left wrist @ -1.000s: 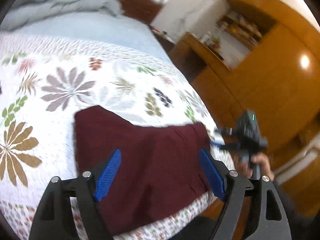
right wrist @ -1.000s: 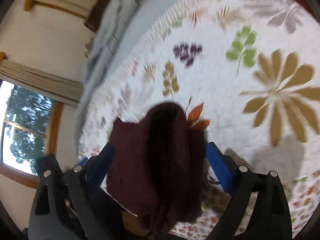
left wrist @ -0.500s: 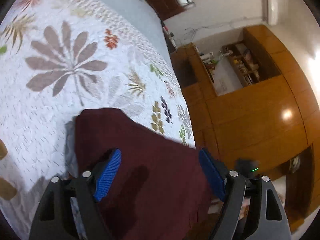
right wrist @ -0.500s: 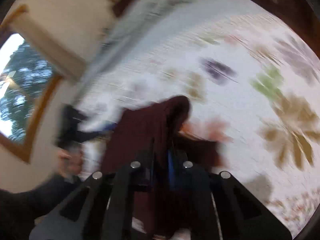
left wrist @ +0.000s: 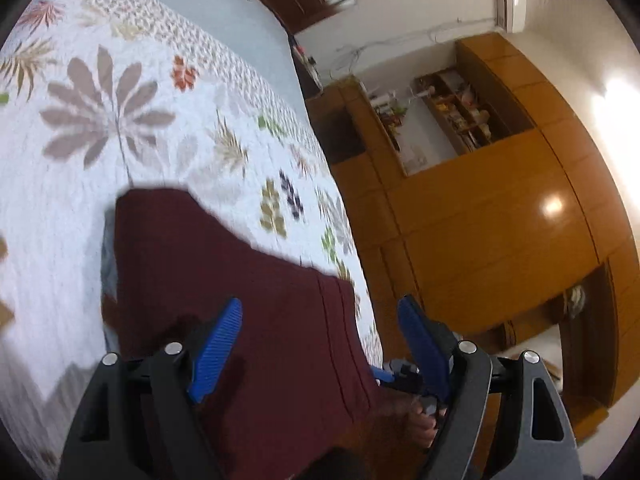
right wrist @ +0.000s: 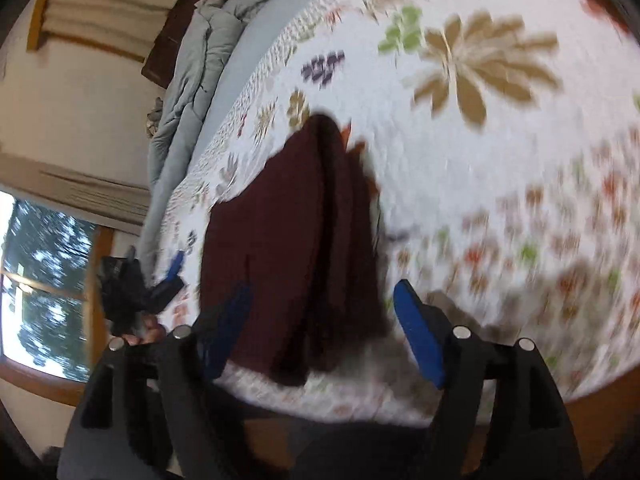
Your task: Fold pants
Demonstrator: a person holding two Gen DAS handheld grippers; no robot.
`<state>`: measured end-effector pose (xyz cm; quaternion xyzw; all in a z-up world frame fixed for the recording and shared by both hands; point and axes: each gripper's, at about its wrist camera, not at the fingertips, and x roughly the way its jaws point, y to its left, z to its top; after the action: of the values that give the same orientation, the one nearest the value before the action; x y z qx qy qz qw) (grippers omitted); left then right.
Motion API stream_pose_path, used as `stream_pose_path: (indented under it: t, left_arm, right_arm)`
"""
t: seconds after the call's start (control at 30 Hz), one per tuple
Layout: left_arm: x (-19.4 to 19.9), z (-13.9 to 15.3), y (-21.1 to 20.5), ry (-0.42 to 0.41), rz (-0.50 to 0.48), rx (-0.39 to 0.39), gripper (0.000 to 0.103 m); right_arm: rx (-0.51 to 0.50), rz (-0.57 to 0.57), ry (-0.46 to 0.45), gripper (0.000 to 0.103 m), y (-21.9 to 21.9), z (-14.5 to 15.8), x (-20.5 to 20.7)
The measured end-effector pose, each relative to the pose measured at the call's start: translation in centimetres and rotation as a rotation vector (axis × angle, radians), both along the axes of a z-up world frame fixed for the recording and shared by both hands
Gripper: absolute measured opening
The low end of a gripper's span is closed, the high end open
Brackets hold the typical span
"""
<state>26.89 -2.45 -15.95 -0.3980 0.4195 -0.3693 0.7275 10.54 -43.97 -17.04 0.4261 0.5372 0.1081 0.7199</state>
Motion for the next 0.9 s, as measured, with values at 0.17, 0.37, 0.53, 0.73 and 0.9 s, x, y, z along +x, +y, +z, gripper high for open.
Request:
stream_pose_path:
  t: [0.17,0.37,0.53,0.73,0.9]
  left_arm:
    - [-2.4,-0.8,-0.9,0.007,-0.019,0.044,0.081]
    - [-3.8,-1.8,-1.3,0.026,-0.035,0.059,0.081]
    - [-5.6,-2.5,-1.6,-0.001,-0.03,-0.016,0.08]
    - [-8.9,-1.7,-1.8,-0.083,-0.019,-0.055,0.08]
    - [-10.0,0.3,-4.6,-0.168,-0.124,-0.04,0.081]
  right_arm:
    - [-0.026,0.094,0.08,0.073,4.0,-0.7,0.7]
    - [-0.143,0.174,0.01,0.011,5.4,3.1,3.6]
    - [-0.15,0.175,-0.127,0.009,4.7,5.4,2.5]
    - [-0.084,0.085,-0.049,0.014,2.1,-2.3,-0.7]
    - [-0.185,0.061,-0.178,0.024,1.8,3.4,1.7]
